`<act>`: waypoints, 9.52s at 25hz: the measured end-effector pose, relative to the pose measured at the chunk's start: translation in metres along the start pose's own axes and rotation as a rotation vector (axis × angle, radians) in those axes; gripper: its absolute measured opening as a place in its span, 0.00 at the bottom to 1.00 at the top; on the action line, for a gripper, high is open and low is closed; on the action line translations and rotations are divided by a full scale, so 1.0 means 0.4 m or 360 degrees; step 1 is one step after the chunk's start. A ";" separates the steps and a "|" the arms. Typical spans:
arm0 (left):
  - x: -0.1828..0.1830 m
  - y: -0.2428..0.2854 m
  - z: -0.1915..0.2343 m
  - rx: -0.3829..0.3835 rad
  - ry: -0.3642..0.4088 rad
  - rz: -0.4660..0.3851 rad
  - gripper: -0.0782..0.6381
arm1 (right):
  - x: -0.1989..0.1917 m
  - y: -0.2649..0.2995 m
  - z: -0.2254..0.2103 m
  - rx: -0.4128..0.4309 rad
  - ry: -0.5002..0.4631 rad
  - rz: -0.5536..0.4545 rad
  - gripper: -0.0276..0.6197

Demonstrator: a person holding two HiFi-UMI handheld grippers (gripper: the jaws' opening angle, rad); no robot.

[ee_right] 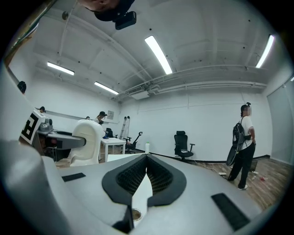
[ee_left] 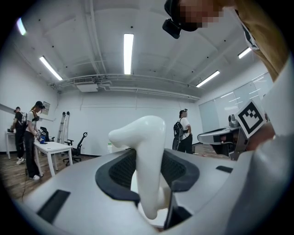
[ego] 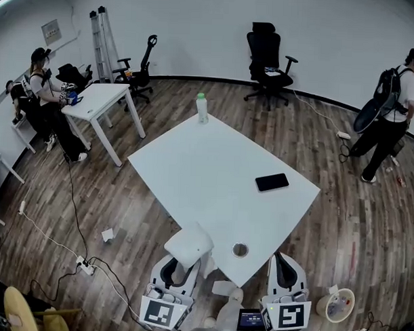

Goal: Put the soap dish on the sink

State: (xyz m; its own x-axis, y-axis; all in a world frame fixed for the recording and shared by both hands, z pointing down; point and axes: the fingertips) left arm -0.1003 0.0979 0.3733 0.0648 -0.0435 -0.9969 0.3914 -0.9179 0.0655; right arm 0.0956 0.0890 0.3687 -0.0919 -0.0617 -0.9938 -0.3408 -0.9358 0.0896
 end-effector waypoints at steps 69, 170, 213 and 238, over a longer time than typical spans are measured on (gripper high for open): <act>-0.475 0.641 0.097 -0.0209 -0.1259 0.0588 0.33 | -0.353 0.513 0.016 0.0409 0.0268 0.0537 0.06; -0.609 0.594 0.100 -0.0036 -0.2125 0.0912 0.44 | -0.589 0.604 0.060 0.0225 0.0119 0.0923 0.06; -0.150 0.545 0.143 -0.0093 0.0021 0.0273 0.12 | -0.208 0.528 -0.037 0.0187 -0.0033 0.0261 0.06; 0.046 0.538 0.161 0.0034 0.0090 0.0004 0.12 | 0.045 0.497 -0.116 0.0054 -0.0096 -0.0073 0.06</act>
State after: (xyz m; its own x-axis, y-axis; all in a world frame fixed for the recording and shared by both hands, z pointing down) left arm -0.0741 -0.1258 0.3662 0.1175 -0.0239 -0.9928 0.3718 -0.9259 0.0663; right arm 0.0697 -0.1144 0.3655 -0.1312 0.0029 -0.9914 -0.3774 -0.9249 0.0472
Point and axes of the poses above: the fingertips, and each gripper's own axes: y forward along the fingers, z to its left, x out of its top, and after that the axes turned 1 degree about x, right-handed
